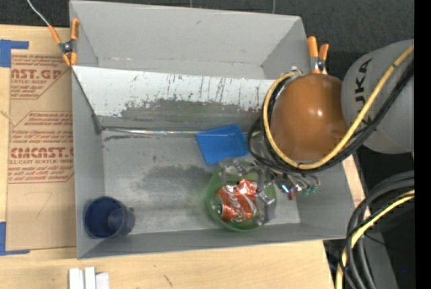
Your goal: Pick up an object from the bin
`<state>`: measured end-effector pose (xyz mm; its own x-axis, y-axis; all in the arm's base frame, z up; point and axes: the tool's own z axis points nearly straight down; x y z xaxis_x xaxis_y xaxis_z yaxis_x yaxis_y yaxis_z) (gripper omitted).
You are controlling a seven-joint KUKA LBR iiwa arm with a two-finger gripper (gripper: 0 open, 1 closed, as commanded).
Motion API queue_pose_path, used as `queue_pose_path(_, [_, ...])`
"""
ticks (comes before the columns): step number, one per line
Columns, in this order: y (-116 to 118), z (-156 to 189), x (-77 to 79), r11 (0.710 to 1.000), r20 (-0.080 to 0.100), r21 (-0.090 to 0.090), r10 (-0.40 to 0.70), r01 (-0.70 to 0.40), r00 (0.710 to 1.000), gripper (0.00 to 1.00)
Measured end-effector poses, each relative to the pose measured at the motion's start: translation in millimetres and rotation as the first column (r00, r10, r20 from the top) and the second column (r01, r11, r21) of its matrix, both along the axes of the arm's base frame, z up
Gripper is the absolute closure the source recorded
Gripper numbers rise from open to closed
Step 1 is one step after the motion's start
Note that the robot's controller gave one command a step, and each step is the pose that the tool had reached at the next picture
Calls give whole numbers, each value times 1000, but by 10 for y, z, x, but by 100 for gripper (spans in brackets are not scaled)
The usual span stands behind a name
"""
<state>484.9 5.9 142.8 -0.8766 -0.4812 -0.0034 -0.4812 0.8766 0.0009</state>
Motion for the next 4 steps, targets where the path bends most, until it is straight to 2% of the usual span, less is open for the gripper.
queue_pose_path(1, [38, -650, 41, 1000, 13, 2, -20, 20, 1000, 0])
queue_pose_path(2, [141, -666, 34, 931, 31, -8, 365, -364, 931, 0])
queue_pose_path(3, [46, -656, 39, 1000, 13, 4, -21, 21, 1000, 100])
queue_pose_path(4, [46, -657, 39, 1000, 13, 4, -20, 20, 1000, 100])
